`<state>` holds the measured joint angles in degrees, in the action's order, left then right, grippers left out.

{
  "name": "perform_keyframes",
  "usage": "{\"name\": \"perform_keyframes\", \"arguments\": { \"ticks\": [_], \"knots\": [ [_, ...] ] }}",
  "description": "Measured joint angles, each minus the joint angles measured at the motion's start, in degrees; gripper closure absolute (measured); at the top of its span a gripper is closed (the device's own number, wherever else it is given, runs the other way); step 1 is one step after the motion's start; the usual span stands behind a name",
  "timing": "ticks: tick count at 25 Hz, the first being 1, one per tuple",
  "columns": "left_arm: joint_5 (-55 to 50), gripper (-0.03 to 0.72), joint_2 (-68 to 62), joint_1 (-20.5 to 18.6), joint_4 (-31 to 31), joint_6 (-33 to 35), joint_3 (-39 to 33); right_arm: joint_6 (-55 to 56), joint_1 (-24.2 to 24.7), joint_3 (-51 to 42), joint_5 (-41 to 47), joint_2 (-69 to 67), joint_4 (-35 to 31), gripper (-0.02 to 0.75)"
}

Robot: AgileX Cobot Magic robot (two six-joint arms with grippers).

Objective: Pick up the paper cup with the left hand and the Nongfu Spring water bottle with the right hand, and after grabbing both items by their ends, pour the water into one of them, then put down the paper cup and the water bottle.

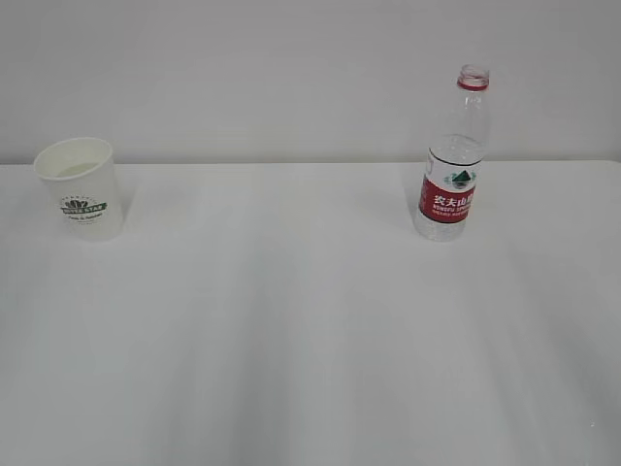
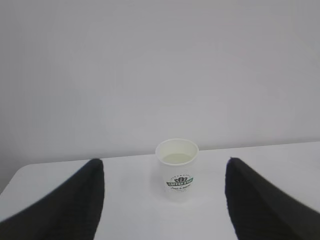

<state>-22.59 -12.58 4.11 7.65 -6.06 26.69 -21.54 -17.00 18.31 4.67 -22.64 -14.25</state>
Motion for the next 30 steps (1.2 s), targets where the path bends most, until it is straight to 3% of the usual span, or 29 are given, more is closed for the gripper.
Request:
{"name": "perform_keyframes", "arguments": {
  "ticks": [12, 15, 21, 30],
  "knots": [
    [-15.14, 0.160, 1.37, 0.00, 1.08, 0.00, 7.19, -0.02, 0.00, 3.13, 14.21, 6.02, 0.68, 0.148],
    [-18.25, 0.161, 1.37, 0.00, 0.57, 0.00, 8.09, 2.87, 0.00, 5.37, 19.11, 6.83, 4.13, 0.148],
    [-23.39, 0.167, 1.73, 0.00, -2.15, 0.00, 9.52, 16.04, 0.00, 10.78, 31.87, 6.94, 16.99, 0.149],
    [-32.21, 0.171, 2.08, 0.00, -7.65, 1.76, 10.62, 18.10, 0.00, 14.90, 42.88, 6.94, 18.72, 0.149]
  ]
}}
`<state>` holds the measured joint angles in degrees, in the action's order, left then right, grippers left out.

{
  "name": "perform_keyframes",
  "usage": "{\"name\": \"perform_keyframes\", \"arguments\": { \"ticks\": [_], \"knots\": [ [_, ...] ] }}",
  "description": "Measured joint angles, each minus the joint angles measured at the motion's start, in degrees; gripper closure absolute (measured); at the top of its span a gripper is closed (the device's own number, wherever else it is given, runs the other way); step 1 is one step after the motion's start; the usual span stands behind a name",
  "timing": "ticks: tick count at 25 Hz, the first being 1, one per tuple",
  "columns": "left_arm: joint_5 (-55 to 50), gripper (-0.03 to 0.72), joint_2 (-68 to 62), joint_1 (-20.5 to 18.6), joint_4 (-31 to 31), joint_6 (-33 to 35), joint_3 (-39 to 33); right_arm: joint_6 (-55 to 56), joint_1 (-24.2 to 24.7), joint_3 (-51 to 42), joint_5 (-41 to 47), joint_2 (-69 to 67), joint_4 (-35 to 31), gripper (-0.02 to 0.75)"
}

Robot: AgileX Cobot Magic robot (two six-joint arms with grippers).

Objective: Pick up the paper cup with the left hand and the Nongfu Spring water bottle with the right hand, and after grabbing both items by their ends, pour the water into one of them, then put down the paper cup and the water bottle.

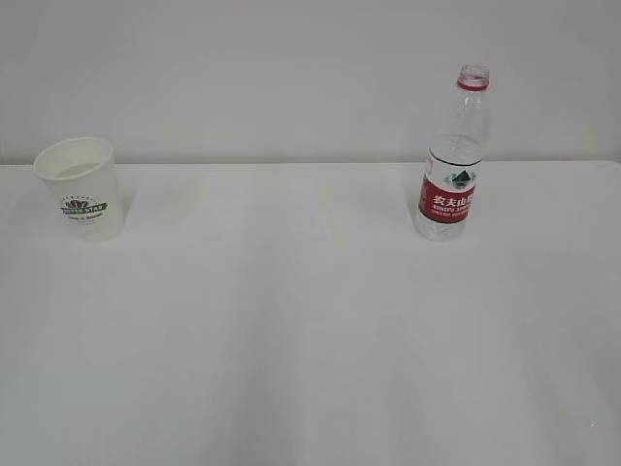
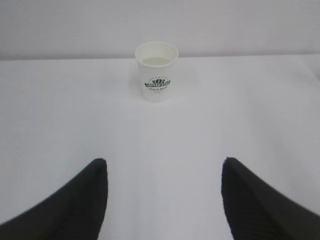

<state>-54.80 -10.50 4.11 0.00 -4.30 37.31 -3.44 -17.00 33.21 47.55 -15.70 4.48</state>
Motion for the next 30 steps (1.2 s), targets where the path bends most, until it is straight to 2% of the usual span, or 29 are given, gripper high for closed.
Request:
{"name": "perform_keyframes", "arguments": {
  "ticks": [9, 15, 24, 30],
  "knots": [
    [-8.17, 0.171, 0.00, 0.00, -0.45, 0.12, 0.00, 0.09, 0.00, 1.32, 10.90, 0.12, 0.04, 0.149],
    [-9.27, 0.172, 0.00, 0.00, -0.45, 0.12, -0.53, 0.13, 0.00, 1.40, 15.79, 0.12, 0.14, 0.149],
    [-9.69, 0.172, 1.92, 0.00, -0.54, 0.12, -5.35, 0.47, 0.00, 1.25, 23.84, 0.47, 0.32, 0.149],
    [-9.69, 0.172, 6.77, 0.00, -2.22, 0.12, -6.50, 1.55, 0.00, -2.02, 24.94, 8.21, -0.69, 0.150]
  ]
}}
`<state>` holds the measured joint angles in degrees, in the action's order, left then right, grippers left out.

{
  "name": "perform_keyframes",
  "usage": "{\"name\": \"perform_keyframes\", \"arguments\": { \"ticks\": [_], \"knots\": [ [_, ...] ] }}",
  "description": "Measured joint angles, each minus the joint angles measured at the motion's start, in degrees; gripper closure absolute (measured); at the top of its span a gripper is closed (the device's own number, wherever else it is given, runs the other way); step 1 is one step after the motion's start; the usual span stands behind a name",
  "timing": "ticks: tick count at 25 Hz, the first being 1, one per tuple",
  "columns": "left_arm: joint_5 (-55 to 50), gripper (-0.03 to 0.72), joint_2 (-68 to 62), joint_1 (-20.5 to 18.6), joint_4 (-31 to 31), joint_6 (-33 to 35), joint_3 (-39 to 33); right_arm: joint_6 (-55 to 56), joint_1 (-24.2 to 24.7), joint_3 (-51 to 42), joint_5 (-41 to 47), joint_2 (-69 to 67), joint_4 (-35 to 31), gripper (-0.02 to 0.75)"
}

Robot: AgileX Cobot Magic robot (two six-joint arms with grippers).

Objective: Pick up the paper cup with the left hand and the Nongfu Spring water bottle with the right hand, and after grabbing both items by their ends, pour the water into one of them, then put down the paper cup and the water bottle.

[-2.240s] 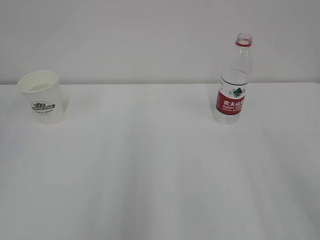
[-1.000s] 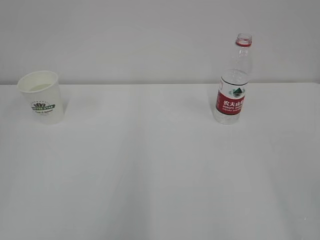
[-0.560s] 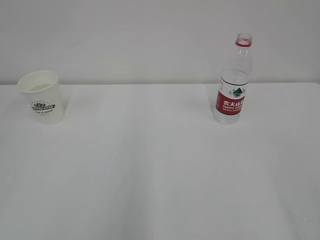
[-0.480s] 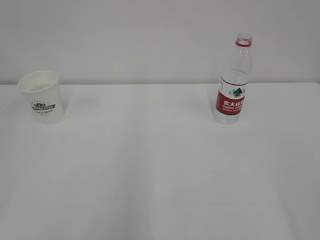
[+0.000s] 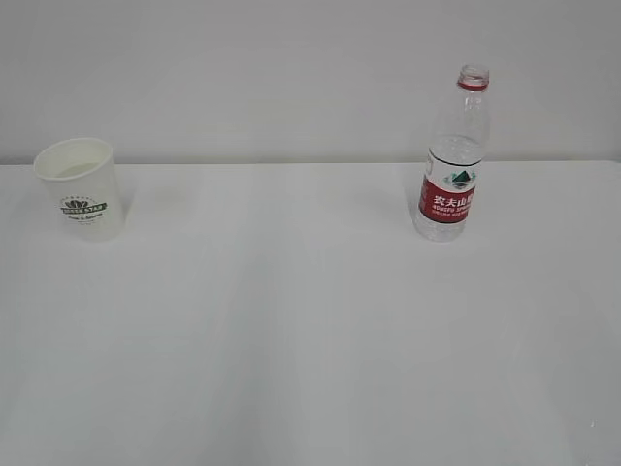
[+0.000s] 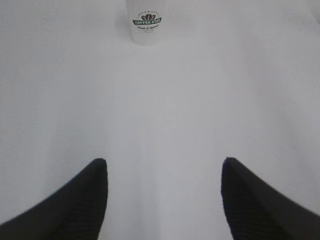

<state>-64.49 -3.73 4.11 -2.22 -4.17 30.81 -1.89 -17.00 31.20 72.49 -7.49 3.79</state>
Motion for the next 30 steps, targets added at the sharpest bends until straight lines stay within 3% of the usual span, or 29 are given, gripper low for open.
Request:
{"name": "perform_keyframes", "arguments": {
  "ticks": [6, 20, 30],
  "knots": [
    [0.00, 0.172, 3.44, 0.00, -0.35, 0.02, 0.00, 0.11, 0.00, 0.00, 0.34, 8.41, -0.11, 0.149],
    [1.43, 0.172, 3.44, 0.00, -0.45, 0.02, -0.35, 0.20, 0.00, -1.24, -7.09, 8.43, -1.27, 0.149],
    [1.65, 0.172, 3.44, 0.00, -0.45, 0.02, -0.35, 0.20, 0.00, -2.72, -7.09, 8.43, 0.15, 0.150]
  ]
}}
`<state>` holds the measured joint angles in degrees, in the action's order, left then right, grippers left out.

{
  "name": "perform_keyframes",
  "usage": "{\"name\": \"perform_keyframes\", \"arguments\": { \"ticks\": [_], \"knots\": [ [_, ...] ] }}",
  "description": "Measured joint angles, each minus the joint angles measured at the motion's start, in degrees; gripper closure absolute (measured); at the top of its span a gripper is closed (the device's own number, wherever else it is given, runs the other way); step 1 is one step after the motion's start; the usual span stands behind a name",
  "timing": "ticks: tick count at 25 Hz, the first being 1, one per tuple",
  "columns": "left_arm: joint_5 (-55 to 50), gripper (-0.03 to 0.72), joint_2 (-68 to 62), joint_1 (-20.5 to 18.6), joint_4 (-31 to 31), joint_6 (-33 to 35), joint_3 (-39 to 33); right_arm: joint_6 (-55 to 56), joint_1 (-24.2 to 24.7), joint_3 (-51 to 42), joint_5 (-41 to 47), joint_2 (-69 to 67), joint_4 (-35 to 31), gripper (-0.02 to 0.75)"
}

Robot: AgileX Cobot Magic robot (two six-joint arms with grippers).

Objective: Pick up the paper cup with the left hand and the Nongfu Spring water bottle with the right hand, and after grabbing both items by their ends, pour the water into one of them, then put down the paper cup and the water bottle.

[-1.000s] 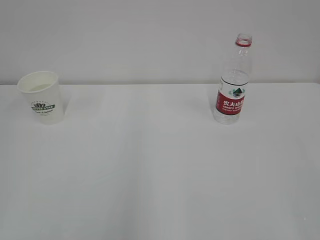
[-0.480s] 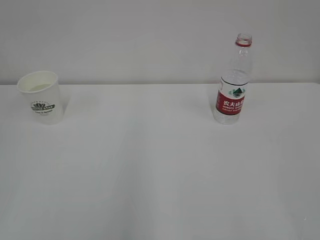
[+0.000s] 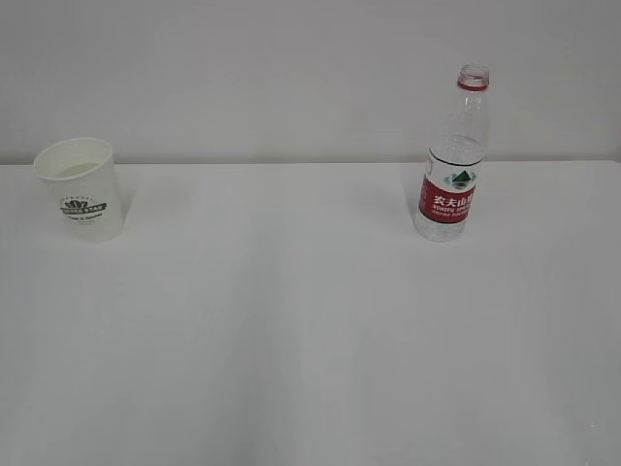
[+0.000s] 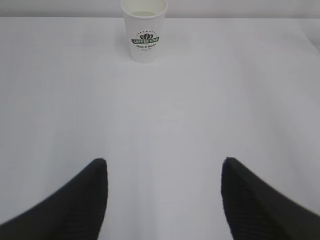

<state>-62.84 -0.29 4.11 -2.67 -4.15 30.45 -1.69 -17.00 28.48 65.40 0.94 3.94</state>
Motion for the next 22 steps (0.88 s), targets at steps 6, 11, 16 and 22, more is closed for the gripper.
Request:
{"name": "perform_keyframes", "arguments": {
  "ticks": [6, 11, 16, 22],
  "knots": [
    [0.00, 0.172, 0.00, 0.00, 0.00, 0.00, 0.00, 0.00, 0.00, 0.00, 0.00, 0.00, 0.00, 0.150],
    [0.04, 0.172, 0.00, 0.00, 0.00, 0.00, 0.00, 0.00, 0.00, 0.00, 0.00, 0.00, 0.00, 0.150],
    [0.04, 0.172, 0.00, 0.58, 0.00, 0.00, 0.00, 0.00, 0.00, 0.00, 0.00, 0.00, 0.00, 0.150],
    [0.14, 0.172, 0.00, 1.05, 0.00, 0.10, 0.00, 0.00, 0.31, 0.00, 0.00, 0.00, 0.00, 0.150]
  ]
}}
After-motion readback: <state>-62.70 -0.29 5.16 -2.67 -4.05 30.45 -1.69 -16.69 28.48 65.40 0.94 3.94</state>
